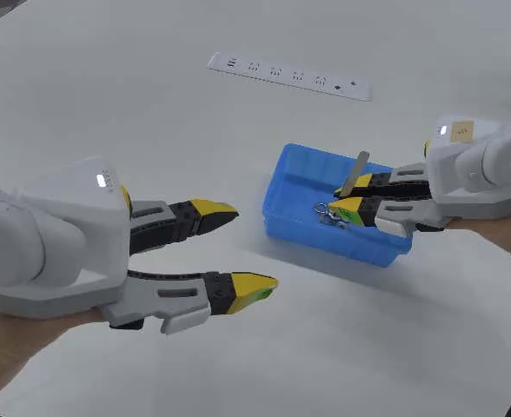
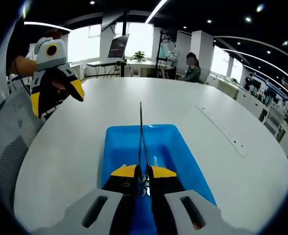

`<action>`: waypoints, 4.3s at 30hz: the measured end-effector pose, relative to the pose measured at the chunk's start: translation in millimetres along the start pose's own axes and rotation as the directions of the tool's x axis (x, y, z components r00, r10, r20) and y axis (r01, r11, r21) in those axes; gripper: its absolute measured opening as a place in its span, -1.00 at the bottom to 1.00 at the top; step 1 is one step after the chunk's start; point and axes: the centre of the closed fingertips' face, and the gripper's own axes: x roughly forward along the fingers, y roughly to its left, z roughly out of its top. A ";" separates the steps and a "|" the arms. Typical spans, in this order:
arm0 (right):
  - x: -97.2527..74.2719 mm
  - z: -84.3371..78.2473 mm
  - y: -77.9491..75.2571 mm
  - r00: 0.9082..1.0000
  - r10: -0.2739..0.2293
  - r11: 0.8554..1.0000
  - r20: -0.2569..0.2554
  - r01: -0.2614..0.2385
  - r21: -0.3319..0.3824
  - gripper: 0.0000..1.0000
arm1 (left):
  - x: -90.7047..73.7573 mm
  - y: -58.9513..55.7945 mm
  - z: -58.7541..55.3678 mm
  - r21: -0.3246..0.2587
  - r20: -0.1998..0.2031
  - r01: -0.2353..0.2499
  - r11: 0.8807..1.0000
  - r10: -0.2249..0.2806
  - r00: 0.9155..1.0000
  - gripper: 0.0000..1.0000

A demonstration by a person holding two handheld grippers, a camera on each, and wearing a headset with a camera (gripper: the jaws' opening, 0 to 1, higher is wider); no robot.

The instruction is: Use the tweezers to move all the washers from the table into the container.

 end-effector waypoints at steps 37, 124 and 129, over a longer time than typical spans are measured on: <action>-11.2 6.7 -4.1 1.000 -0.027 1.000 0.015 0.027 -0.001 -0.83 | 4.9 -7.6 7.8 0.000 -0.002 0.015 1.000 -0.015 1.000 0.05; -50.1 -3.5 109.9 0.979 0.111 0.983 -0.172 -0.134 -0.128 -0.85 | 38.0 -32.6 -8.4 0.367 -0.286 0.507 0.780 -0.424 0.859 -0.89; -48.3 -10.3 109.0 0.977 0.119 0.985 -0.175 -0.139 -0.105 -0.85 | 45.4 -29.9 -25.6 0.358 -0.327 0.517 0.777 -0.414 0.849 -0.89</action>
